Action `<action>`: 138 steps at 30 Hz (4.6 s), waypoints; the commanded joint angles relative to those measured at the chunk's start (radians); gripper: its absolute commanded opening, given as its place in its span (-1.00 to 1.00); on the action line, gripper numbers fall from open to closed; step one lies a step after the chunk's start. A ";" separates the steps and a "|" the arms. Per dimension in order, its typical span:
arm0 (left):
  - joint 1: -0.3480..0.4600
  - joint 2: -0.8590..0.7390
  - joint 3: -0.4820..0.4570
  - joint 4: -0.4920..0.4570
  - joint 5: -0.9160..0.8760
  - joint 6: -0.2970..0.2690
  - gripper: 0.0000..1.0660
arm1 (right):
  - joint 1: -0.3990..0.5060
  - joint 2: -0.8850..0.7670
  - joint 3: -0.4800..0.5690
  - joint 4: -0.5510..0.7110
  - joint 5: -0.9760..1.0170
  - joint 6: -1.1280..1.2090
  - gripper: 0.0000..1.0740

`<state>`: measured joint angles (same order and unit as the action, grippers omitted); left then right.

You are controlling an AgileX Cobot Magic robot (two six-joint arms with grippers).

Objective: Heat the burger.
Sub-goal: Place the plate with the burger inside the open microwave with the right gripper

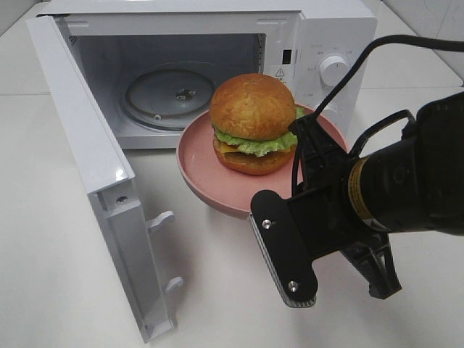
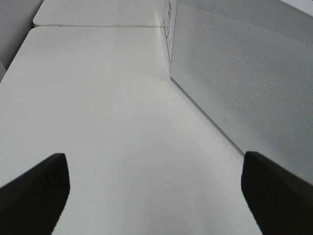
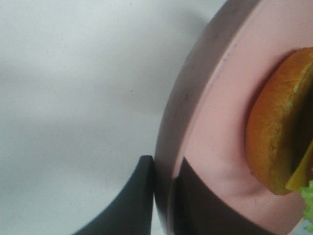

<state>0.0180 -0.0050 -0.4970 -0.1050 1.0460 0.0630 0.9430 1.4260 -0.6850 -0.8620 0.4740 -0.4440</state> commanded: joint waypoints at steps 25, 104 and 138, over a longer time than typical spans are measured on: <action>0.000 -0.026 0.002 -0.001 -0.009 -0.001 0.64 | 0.001 -0.007 -0.008 0.009 -0.087 -0.259 -0.91; 0.000 -0.026 0.002 -0.001 -0.009 -0.001 0.64 | -0.220 0.302 -0.348 0.497 -0.329 -0.727 -0.88; 0.000 -0.026 0.002 0.000 -0.009 -0.001 0.64 | -0.274 0.501 -0.570 0.500 -0.338 -0.698 -0.82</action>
<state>0.0180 -0.0050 -0.4970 -0.1050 1.0460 0.0630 0.6790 1.9260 -1.2220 -0.3550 0.2000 -1.1500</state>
